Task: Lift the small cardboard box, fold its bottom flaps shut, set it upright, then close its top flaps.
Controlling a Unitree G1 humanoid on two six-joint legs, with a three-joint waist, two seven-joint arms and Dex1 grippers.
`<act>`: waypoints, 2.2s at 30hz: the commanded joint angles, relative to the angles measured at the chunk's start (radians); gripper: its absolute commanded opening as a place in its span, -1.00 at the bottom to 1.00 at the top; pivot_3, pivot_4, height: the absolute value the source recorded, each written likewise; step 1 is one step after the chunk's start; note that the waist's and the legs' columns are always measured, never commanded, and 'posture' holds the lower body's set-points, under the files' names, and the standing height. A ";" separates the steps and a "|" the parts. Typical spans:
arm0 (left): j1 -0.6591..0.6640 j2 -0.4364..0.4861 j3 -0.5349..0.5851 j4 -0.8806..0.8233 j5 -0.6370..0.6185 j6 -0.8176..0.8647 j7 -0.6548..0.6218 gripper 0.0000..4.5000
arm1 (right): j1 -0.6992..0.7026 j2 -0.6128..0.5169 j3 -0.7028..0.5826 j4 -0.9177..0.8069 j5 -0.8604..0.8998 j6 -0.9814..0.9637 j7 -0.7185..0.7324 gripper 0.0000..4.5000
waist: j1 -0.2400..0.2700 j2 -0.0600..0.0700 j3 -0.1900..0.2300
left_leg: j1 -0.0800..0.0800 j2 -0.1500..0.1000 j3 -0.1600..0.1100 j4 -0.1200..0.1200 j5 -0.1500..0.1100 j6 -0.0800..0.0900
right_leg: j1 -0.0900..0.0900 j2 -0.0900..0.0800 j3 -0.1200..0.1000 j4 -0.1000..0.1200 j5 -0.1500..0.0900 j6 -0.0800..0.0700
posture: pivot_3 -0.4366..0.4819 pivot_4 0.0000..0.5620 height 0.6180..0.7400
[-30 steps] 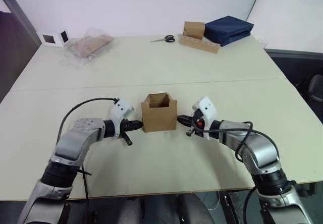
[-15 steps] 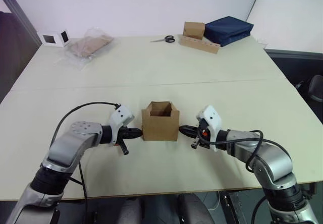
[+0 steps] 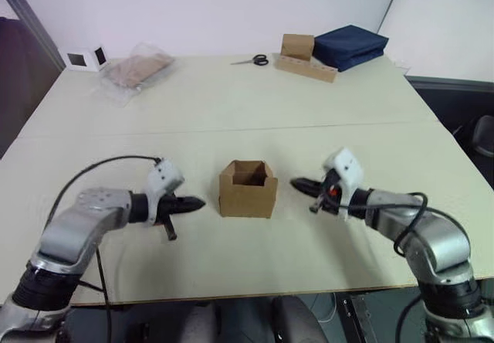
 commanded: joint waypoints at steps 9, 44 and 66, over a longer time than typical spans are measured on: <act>-0.100 -0.051 -0.089 0.072 0.007 -0.062 0.004 -0.99 | -0.050 0.053 0.098 0.062 0.029 -0.046 0.047 -1.00 | -0.007 0.000 0.000 | 0.000 0.000 0.000 0.000 0.000 0.001 | 0.000 0.000 0.000 0.000 0.000 0.000 | -0.05 -0.47 1.00; -0.294 -0.024 -0.050 0.339 0.001 -0.116 -0.068 -0.99 | -0.065 -0.033 0.080 -0.210 0.261 0.076 0.061 -1.00 | -0.005 0.000 -0.002 | 0.001 0.000 0.000 0.000 0.000 0.001 | 0.001 0.000 0.000 -0.001 0.000 0.000 | -0.05 -0.47 1.00; -0.469 -0.285 -0.294 0.845 0.284 -0.472 -0.319 -0.99 | -0.103 0.037 0.303 0.012 0.048 -0.032 0.062 -1.00 | -0.007 0.000 -0.002 | 0.000 -0.001 0.000 0.000 0.000 0.001 | -0.001 0.000 0.000 -0.001 0.000 0.000 | -0.05 -0.47 1.00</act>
